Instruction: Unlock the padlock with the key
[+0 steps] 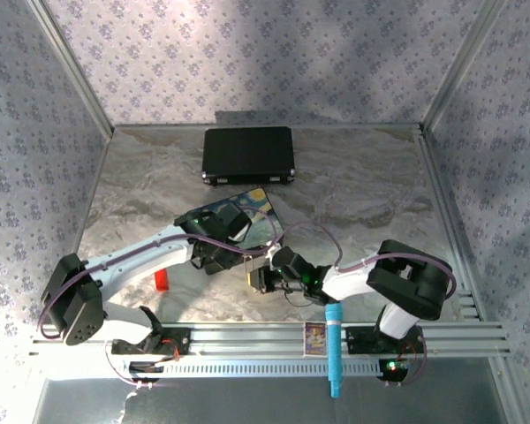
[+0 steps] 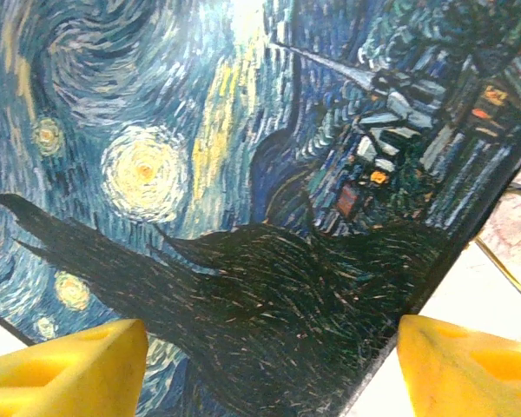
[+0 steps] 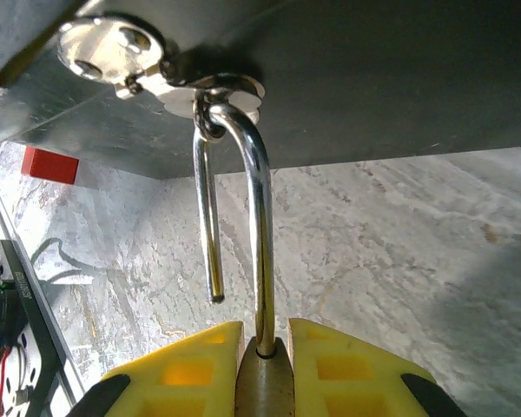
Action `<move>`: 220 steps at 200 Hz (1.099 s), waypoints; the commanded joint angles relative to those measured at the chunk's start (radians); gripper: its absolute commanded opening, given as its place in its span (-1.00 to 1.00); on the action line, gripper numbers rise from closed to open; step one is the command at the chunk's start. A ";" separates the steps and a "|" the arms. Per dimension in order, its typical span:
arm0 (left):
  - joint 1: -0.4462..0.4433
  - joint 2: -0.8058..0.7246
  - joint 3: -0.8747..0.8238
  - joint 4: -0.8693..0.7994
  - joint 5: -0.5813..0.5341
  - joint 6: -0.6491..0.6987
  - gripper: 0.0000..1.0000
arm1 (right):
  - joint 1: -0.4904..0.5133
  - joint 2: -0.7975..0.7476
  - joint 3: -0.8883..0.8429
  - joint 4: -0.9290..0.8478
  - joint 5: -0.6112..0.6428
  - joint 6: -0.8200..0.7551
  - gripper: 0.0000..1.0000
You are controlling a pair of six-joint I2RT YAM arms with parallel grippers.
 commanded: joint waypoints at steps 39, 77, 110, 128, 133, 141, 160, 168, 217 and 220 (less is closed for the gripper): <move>-0.077 0.100 -0.040 -0.006 -0.052 -0.128 0.31 | -0.005 0.047 -0.024 0.166 0.053 0.070 -0.90; -0.081 0.131 -0.048 0.004 -0.019 -0.139 0.07 | -0.015 0.026 -0.054 0.264 0.119 0.116 -0.92; -0.110 0.173 -0.043 -0.006 -0.013 -0.165 0.02 | -0.026 0.026 -0.055 0.286 0.148 0.137 -0.92; -0.110 0.195 -0.053 0.010 -0.006 -0.167 -0.08 | -0.034 0.060 -0.051 0.334 0.143 0.166 -0.94; -0.110 0.201 -0.050 0.009 -0.004 -0.167 -0.08 | -0.034 0.071 -0.047 0.350 0.144 0.174 -0.95; -0.111 0.212 -0.046 0.007 -0.001 -0.165 -0.09 | -0.035 0.089 -0.043 0.375 0.143 0.186 -0.95; -0.113 0.232 -0.040 0.006 0.001 -0.162 -0.15 | -0.035 0.115 -0.031 0.423 0.149 0.198 -0.96; -0.115 0.239 -0.041 0.010 0.003 -0.158 -0.15 | -0.033 0.118 -0.025 0.429 0.155 0.199 -0.96; -0.131 0.275 -0.026 0.003 0.005 -0.150 -0.17 | -0.057 0.140 -0.009 0.496 0.169 0.228 -0.99; -0.131 0.275 -0.025 0.004 0.007 -0.150 -0.17 | -0.061 0.144 -0.008 0.501 0.166 0.230 -0.99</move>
